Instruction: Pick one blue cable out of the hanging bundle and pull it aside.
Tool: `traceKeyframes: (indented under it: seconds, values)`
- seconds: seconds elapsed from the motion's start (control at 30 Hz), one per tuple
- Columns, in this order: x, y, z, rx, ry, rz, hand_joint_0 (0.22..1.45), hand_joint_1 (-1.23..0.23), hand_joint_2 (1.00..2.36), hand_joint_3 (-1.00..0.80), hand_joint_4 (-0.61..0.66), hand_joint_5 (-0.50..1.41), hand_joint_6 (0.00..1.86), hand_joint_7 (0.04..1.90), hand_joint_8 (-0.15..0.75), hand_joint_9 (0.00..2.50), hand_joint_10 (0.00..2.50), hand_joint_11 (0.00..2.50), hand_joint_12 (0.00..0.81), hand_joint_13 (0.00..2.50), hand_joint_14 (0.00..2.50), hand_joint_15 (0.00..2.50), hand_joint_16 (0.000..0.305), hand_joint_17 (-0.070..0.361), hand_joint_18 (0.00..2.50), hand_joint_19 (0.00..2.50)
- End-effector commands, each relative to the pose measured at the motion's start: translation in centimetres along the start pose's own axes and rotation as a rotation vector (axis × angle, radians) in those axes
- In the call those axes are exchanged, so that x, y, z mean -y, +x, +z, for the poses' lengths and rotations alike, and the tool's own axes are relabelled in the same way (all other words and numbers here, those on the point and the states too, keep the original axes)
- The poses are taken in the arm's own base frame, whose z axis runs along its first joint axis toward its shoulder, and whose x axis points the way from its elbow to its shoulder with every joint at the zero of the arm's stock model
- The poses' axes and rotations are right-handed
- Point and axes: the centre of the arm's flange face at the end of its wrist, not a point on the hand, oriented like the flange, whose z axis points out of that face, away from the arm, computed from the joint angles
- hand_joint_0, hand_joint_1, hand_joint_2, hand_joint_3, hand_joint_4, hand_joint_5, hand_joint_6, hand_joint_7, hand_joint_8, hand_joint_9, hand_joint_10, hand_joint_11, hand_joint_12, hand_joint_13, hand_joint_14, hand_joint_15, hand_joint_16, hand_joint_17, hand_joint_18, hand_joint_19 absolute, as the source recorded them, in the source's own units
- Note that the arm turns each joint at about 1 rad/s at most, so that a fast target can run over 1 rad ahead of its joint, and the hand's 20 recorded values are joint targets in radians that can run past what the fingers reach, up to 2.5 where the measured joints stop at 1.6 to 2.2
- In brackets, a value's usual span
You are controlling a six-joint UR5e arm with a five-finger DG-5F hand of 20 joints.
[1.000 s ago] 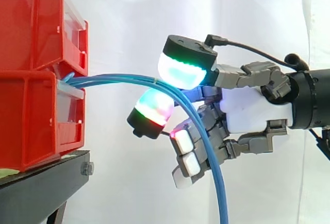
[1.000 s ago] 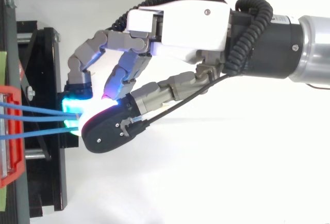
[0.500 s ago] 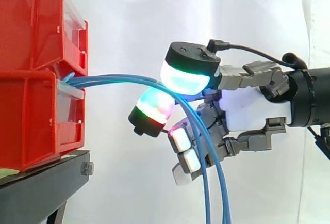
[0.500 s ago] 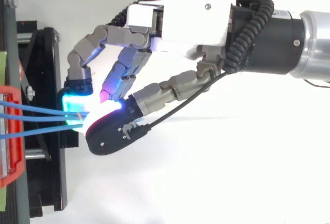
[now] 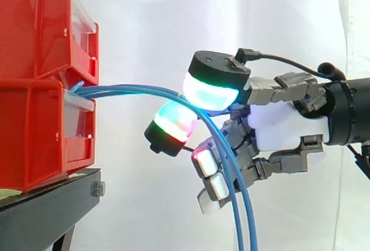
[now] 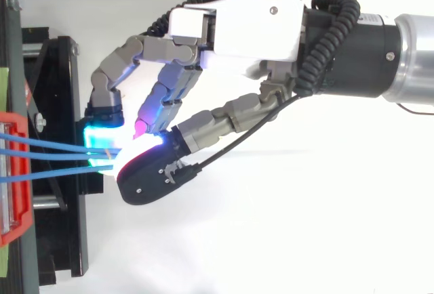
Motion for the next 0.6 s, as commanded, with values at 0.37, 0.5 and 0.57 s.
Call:
traceKeyframes:
  seconds: [0.37, 0.5, 0.57]
  values:
    - [0.02, 0.48, 0.0, -0.004, 0.002, -0.005, 0.58, -0.44, 1.01, -0.19, -0.03, -0.09, 0.91, 0.93, 0.304, 1.13, 0.02, 0.46, 0.346, 1.06, 0.02, 0.55, 0.055, 0.124, 0.82, 0.48]
    - [-0.05, 0.47, 0.03, -0.004, 0.0, -0.004, 0.58, -0.42, 1.01, -0.18, -0.01, -0.08, 0.9, 0.89, 0.31, 1.14, 0.01, 0.43, 0.351, 1.08, 0.02, 0.54, 0.057, 0.128, 0.83, 0.47]
    - [-0.06, 0.49, 0.03, -0.005, 0.0, -0.002, 0.59, -0.42, 1.0, -0.19, 0.0, -0.08, 0.89, 0.89, 0.316, 1.14, 0.02, 0.44, 0.356, 1.08, 0.02, 0.55, 0.058, 0.13, 0.84, 0.47]
